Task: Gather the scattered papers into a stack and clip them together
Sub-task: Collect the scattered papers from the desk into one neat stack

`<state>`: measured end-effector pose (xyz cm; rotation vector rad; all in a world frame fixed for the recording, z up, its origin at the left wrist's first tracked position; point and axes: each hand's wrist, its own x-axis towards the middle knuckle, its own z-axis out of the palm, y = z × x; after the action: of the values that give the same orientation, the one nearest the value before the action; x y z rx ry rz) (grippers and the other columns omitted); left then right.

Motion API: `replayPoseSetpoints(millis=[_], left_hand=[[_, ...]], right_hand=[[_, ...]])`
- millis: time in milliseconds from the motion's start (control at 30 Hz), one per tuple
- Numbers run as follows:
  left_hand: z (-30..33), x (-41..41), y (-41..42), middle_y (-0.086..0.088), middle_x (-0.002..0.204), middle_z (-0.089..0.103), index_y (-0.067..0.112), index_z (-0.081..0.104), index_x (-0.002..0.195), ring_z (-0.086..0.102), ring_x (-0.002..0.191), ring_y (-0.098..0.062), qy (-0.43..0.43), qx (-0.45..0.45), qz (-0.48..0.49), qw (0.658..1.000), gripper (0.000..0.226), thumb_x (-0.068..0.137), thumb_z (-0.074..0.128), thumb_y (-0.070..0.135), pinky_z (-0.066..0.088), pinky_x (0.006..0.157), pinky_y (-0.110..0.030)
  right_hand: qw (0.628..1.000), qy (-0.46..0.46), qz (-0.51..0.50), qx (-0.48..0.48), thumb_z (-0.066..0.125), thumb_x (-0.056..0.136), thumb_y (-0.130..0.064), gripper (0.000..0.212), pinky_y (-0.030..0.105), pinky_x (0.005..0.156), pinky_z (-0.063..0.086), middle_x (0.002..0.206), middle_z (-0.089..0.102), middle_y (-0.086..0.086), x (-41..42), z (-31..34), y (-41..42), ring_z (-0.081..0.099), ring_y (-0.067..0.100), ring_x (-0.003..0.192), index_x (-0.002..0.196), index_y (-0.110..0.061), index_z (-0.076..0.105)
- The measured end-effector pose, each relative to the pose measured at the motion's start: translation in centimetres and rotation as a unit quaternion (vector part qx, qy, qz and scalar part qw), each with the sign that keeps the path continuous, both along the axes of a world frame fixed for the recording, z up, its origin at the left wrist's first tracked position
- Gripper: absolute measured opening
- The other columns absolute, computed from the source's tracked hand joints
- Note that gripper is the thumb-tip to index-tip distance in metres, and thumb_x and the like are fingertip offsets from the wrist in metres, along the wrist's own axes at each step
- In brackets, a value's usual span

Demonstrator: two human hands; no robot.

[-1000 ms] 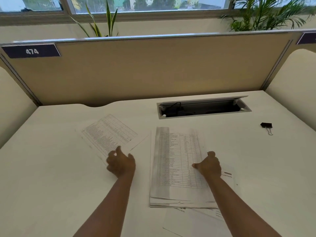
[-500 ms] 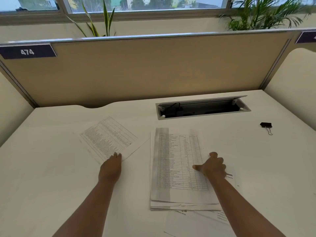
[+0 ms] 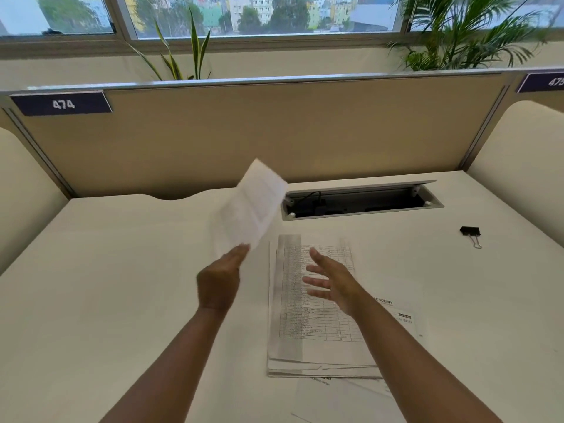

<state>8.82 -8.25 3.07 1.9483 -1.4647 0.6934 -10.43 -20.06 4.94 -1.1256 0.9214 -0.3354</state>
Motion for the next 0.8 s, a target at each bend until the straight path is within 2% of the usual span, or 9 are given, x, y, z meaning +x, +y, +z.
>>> replayPoseSetpoints(millis=[67,133,267,400,467,533,633,700,800], left_hand=[[-0.2,-1.6,-0.5,-0.002,0.090,0.076,0.015,0.075,0.095,0.074,0.072,-0.015,-0.050,-0.004,-0.053,0.997,0.030,0.077,0.052,0.007,0.056,0.053,-0.022],[-0.9,-2.9,-0.7,-0.001,0.090,0.077,0.017,0.076,0.094,0.074,0.075,-0.014,-0.068,-0.012,-0.092,0.993,0.028,0.077,0.055,0.008,0.058,0.060,-0.023],[-2.5,-4.8,0.1,0.000,0.091,0.077,0.019,0.076,0.093,0.074,0.079,-0.014,-0.130,0.010,-0.172,0.977,0.028,0.076,0.056,0.007,0.060,0.067,-0.027],[-4.3,-5.4,0.8,0.001,0.095,0.076,0.020,0.075,0.097,0.073,0.085,-0.013,-0.156,0.076,-0.240,0.955,0.030,0.070,0.070,0.008,0.059,0.076,-0.029],[-4.6,-5.4,1.2,0.001,0.102,0.074,0.019,0.072,0.105,0.072,0.093,-0.014,-0.130,0.114,-0.244,0.954,0.035,0.074,0.060,0.010,0.055,0.083,-0.030],[-4.4,-5.2,1.7,-0.002,0.111,0.072,0.016,0.066,0.115,0.070,0.099,-0.015,-0.054,0.145,-0.206,0.966,0.049,0.071,0.045,0.015,0.054,0.085,-0.028],[-4.3,-5.2,2.1,-0.003,0.116,0.069,0.014,0.061,0.122,0.070,0.095,-0.018,0.165,0.102,-0.061,0.979,0.058,0.071,0.034,0.018,0.056,0.070,-0.024],[-4.4,-5.7,1.6,-0.005,0.120,0.066,0.013,0.058,0.125,0.067,0.101,-0.023,0.319,0.085,0.044,0.943,0.049,0.080,0.038,0.014,0.051,0.076,-0.026],[-3.8,-6.3,0.0,-0.014,0.126,0.059,0.009,0.051,0.129,0.056,0.115,-0.030,0.485,0.125,0.158,0.851,0.042,0.087,0.048,0.008,0.045,0.092,-0.036]], right_hand=[[0.993,-0.081,-0.053,0.065,0.064,0.046,-0.077,0.101,0.046,0.086,0.053,0.128,0.051,0.010,0.3,0.5,-0.3,0.060,0.031,0.110,0.131,-0.029,0.039],[0.969,-0.152,-0.142,0.134,0.052,0.063,-0.077,0.091,0.048,0.083,0.053,0.129,0.052,0.015,-0.2,0.6,-1.1,0.059,0.035,0.111,0.136,-0.023,0.039],[0.966,-0.146,-0.152,0.152,0.057,0.060,-0.076,0.088,0.045,0.082,0.053,0.120,0.062,0.016,-2.7,0.0,-3.1,0.057,0.038,0.112,0.123,-0.015,0.058],[0.985,0.033,-0.160,0.054,0.064,0.084,-0.009,0.040,0.042,0.076,0.053,0.123,0.060,0.023,-4.7,-0.8,-3.5,0.060,0.034,0.098,0.121,0.004,0.054],[0.984,0.068,-0.160,0.046,0.061,0.084,0.003,0.038,0.044,0.081,0.052,0.126,0.057,0.026,-5.6,-1.5,-3.4,0.059,0.035,0.100,0.121,0.007,0.053],[0.982,0.105,-0.150,0.045,0.061,0.084,0.004,0.038,0.044,0.080,0.051,0.126,0.057,0.027,-6.2,-2.2,-3.0,0.059,0.035,0.100,0.121,0.008,0.053],[0.977,0.174,-0.125,0.014,0.065,0.080,0.005,0.036,0.046,0.087,0.051,0.122,0.060,0.027,-6.8,-3.4,-2.6,0.061,0.035,0.101,0.115,0.007,0.058],[0.966,0.240,-0.088,-0.048,0.071,0.076,0.000,0.038,0.044,0.093,0.050,0.120,0.063,0.023,-6.7,-3.8,-2.1,0.062,0.035,0.105,0.112,0.005,0.061],[0.915,0.363,-0.058,-0.167,0.077,0.071,-0.021,0.063,0.040,0.100,0.046,0.129,0.058,0.014,-6.1,-4.1,-1.7,0.054,0.031,0.119,0.127,-0.005,0.053]])
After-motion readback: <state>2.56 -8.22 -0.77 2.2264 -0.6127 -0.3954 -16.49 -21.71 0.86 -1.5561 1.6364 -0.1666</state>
